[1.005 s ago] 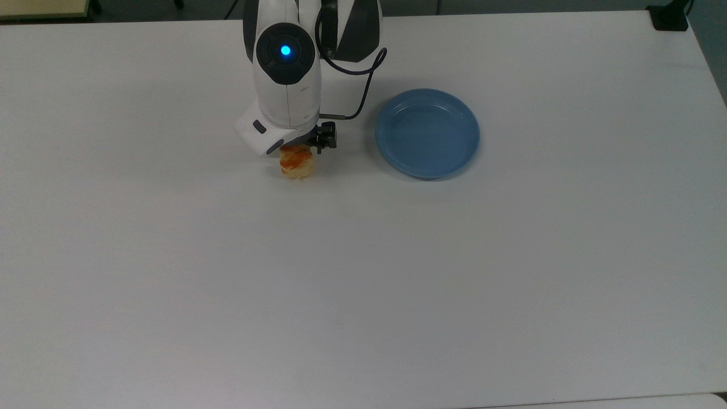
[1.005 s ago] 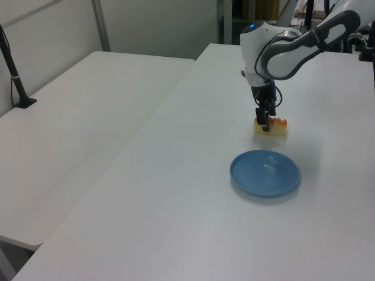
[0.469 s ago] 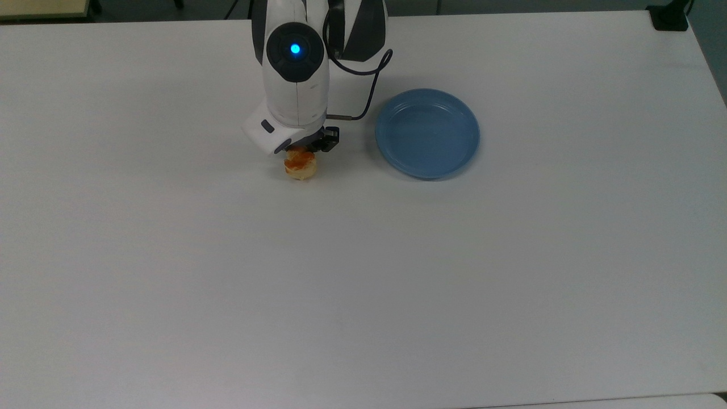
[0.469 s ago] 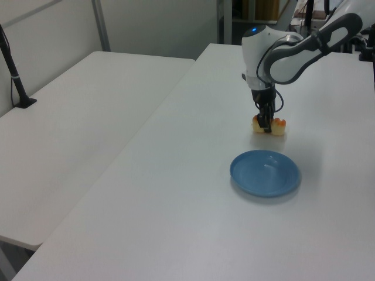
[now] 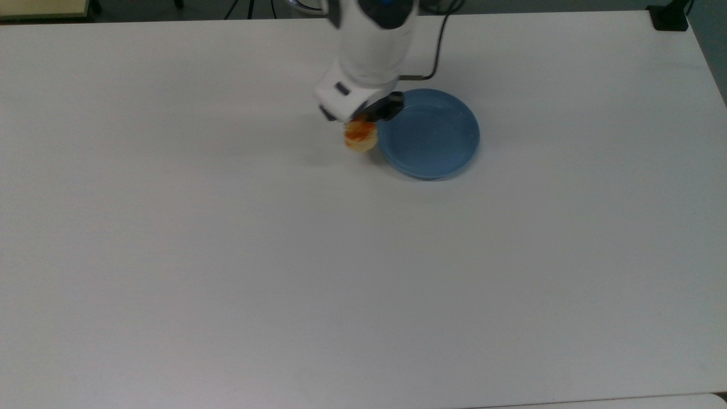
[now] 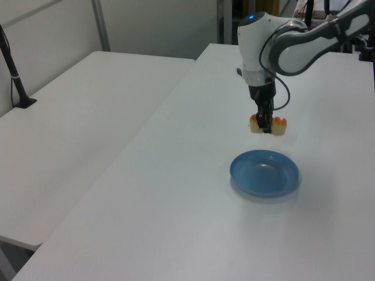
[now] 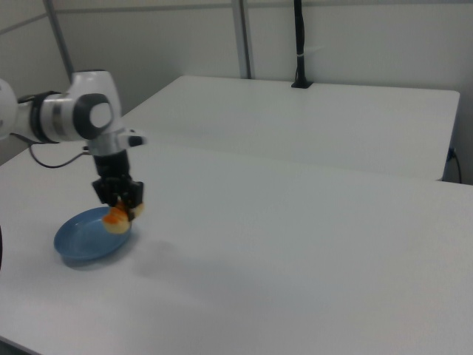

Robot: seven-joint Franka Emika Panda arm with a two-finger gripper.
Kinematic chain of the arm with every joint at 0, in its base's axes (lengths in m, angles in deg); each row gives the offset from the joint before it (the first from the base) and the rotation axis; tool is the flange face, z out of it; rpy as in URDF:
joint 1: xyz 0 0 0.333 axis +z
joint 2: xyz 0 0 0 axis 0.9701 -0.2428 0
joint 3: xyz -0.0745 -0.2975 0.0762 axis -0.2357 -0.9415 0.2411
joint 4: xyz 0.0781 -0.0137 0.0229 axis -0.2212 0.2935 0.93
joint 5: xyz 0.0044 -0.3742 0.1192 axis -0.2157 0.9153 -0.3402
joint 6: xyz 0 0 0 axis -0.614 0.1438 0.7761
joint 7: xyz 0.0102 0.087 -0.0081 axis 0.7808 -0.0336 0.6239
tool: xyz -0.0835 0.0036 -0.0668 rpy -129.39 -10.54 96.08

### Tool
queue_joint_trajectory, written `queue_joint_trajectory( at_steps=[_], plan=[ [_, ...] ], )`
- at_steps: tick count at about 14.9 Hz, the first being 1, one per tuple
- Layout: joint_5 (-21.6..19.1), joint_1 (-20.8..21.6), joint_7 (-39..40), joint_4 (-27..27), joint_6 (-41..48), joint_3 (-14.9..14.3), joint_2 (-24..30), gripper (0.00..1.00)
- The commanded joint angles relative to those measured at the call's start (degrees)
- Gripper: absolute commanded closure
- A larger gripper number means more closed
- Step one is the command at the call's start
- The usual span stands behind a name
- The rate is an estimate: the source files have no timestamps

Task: Put the bread onto the plate
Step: 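Lift the bread roll and carry it over the blue plate, then lower the bread roll onto the plate and open the gripper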

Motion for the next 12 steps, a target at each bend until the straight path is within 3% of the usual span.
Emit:
queue_joint_trajectory(
  at_steps=[1, 5, 8, 11, 12],
  plan=[
    [0.75, 6.35, -6.14, 1.01, 0.18, 1.30, 0.43, 0.62],
    [1.01, 10.93, -10.36, 1.19, -3.33, 1.30, -3.07, 0.60],
    [1.37, 10.94, -12.13, 1.01, -8.15, 1.30, -5.45, 0.60],
    [1.37, 10.50, -13.19, 0.92, -10.02, 1.22, -6.86, 0.37],
    [1.37, 10.41, -13.19, 0.92, -10.02, 1.13, -6.95, 0.09]
  ],
)
